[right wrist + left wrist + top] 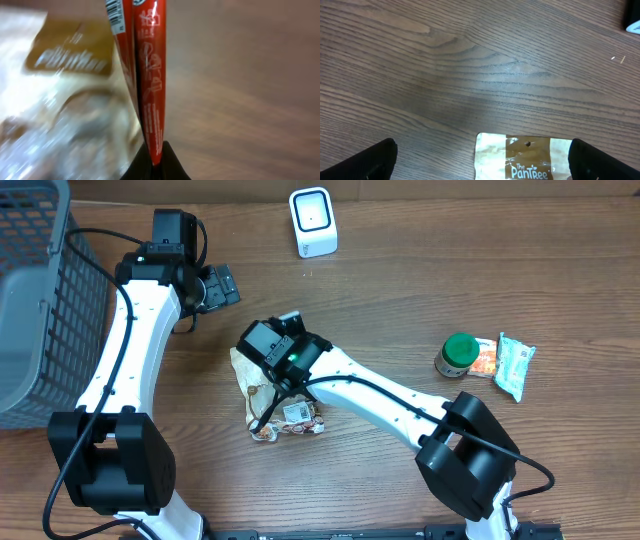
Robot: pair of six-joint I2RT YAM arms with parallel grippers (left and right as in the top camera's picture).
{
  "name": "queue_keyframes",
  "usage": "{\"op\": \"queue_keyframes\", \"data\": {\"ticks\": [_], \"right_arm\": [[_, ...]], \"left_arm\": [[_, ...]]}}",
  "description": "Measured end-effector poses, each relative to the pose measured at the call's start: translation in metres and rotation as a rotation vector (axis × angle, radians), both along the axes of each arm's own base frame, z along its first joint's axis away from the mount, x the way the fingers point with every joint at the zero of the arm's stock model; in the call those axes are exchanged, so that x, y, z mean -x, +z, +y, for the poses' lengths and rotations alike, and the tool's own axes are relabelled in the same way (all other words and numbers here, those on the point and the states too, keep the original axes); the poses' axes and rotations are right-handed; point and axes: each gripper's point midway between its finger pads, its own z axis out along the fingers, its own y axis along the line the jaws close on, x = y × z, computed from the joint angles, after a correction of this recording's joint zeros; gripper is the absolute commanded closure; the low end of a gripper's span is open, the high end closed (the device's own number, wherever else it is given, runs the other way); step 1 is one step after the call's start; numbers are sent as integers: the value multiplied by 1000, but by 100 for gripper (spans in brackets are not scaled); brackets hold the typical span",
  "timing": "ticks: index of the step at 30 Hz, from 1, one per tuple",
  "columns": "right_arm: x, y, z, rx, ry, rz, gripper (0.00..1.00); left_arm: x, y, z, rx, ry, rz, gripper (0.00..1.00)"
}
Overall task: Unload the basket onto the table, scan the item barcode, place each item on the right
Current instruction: 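Lift the red sticks with the right gripper up to the scanner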
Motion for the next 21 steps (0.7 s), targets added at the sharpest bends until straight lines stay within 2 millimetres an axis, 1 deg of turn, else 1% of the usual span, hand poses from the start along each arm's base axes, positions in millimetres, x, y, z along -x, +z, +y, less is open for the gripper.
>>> {"op": "queue_keyframes", "data": {"ticks": [4,11,13,16,19,21], "right_arm": [[-28,19,-11,118,36,-167,96],[-62,48,-11,277,165,-351,96],[-73,54,-14,308,183,-379,96],[-91,59,-30,330,163,-396,96],[-109,57,-55,341,129,-372,96],[-117,54,-68,333,112,-351,96]], "left_arm": [[0,0,0,0,0,0,0],[0,0,0,0,0,0,0],[0,0,0,0,0,0,0],[0,0,0,0,0,0,0],[0,0,0,0,0,0,0],[0,0,0,0,0,0,0]]}}
